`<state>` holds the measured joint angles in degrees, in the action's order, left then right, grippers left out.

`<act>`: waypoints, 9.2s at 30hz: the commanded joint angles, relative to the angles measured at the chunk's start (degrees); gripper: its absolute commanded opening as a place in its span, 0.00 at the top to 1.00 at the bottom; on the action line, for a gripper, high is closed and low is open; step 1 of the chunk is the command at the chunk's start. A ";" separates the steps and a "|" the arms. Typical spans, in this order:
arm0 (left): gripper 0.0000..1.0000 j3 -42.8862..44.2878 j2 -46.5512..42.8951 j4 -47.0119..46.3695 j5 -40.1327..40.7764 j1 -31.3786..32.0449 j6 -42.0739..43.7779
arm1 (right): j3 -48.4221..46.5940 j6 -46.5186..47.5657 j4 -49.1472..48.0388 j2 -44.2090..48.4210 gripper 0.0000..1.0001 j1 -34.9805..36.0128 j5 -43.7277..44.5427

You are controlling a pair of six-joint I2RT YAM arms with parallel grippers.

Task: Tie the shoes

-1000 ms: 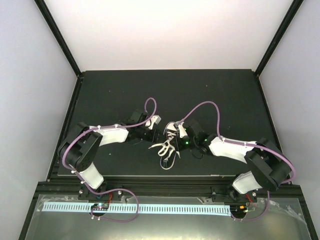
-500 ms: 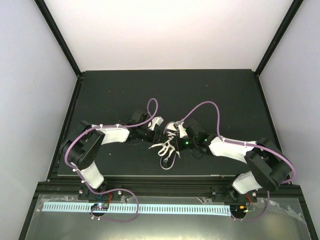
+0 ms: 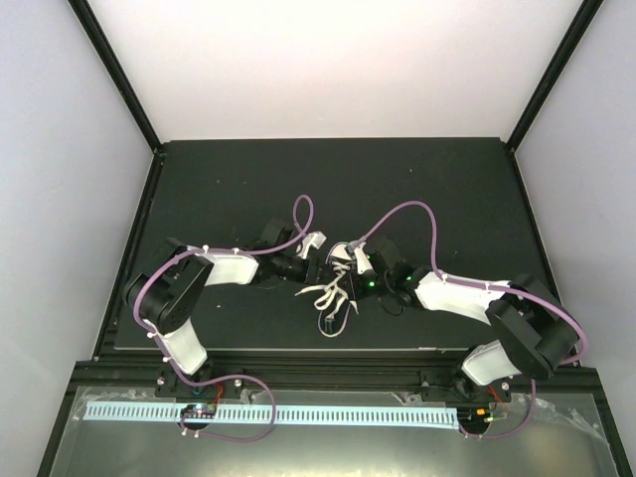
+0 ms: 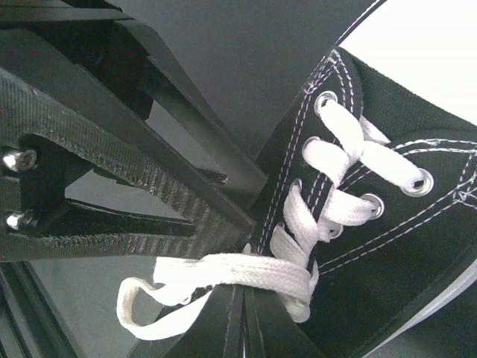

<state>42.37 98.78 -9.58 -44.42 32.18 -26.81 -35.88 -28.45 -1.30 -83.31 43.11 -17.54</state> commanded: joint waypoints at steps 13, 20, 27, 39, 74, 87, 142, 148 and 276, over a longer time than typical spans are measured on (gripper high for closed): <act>0.74 -1.57 2.06 -6.08 -5.96 -0.08 -3.03 | 0.32 -0.02 -1.51 -0.36 0.98 0.35 0.49; 0.82 -2.10 2.46 -7.99 -7.22 0.54 -4.57 | 0.28 -0.04 -1.69 -0.28 0.98 0.37 0.58; 0.98 -3.79 1.70 -9.51 -7.96 0.76 -5.79 | 0.46 -0.21 -1.73 0.06 0.98 0.32 0.99; 0.98 -6.52 -1.75 -13.24 -3.21 0.76 -10.08 | 0.37 2.57 4.30 7.97 0.62 0.45 5.15; 0.99 -6.53 -2.72 -11.24 -1.02 0.74 -9.40 | -21.37 2.20 25.68 -12.40 0.47 29.84 46.70; 0.98 -6.16 -2.24 -11.26 -1.02 0.77 -9.27 | -19.43 -1.86 24.41 -11.38 0.90 29.42 51.72; 0.98 -11.79 -10.86 -2.01 15.14 -4.21 -3.64 | 8.71 -15.54 -3.35 12.78 0.98 -7.05 12.65; 0.98 -12.31 -11.16 -1.74 14.97 -5.50 -1.45 | 7.44 -13.23 -3.70 11.37 0.98 -8.21 10.52; 0.58 -5.84 -9.25 -2.14 13.90 3.46 -8.65 | 10.92 -7.41 -4.57 13.23 0.32 -10.06 1.63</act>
<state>35.33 87.18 -9.19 -28.27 36.29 -32.95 -24.08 -35.31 -1.80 -68.18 33.30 -14.76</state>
